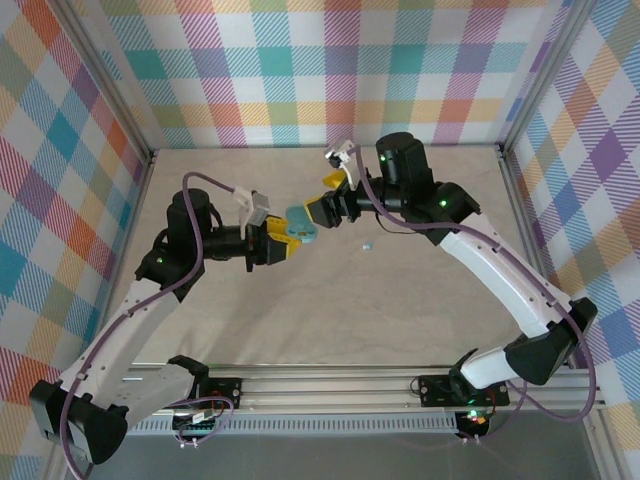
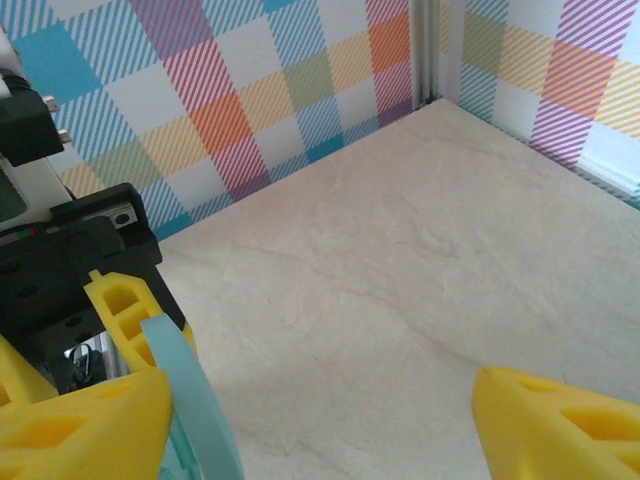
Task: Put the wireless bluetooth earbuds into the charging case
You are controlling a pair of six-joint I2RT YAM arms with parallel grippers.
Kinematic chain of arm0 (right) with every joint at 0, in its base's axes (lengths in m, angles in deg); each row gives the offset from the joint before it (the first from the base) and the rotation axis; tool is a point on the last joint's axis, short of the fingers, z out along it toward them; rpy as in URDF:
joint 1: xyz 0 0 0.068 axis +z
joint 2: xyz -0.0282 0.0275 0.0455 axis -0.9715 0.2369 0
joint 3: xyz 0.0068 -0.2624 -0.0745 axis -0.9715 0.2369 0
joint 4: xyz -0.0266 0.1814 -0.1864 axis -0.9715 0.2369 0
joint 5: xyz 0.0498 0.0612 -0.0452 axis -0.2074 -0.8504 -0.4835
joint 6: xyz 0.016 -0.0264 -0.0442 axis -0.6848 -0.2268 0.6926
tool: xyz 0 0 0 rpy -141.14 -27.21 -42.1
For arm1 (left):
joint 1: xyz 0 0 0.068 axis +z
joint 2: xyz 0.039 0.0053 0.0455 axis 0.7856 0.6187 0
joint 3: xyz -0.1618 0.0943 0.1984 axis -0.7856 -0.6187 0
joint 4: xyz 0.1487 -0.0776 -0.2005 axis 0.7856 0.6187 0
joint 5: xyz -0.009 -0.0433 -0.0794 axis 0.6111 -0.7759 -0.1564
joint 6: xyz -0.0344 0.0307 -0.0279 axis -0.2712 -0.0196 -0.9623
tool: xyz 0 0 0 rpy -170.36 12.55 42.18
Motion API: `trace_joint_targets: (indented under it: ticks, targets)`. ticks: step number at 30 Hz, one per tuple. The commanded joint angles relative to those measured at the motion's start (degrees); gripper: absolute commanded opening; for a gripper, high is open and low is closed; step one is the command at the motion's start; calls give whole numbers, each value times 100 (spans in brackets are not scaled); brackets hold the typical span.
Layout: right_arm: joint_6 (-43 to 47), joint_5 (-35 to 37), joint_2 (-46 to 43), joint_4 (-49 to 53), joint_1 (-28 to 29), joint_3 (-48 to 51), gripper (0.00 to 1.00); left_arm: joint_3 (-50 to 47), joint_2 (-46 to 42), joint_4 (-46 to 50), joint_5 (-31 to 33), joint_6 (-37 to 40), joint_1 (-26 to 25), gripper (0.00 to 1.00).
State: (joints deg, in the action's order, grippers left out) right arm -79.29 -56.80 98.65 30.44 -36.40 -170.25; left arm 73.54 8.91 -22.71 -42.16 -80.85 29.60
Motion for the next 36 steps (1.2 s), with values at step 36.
trace_joint_targets:
  ticks: [36]
  targets:
    - [-1957, 573, -500, 367, -250, 461, 68, -160, 205, -265, 622, -357, 130, 0]
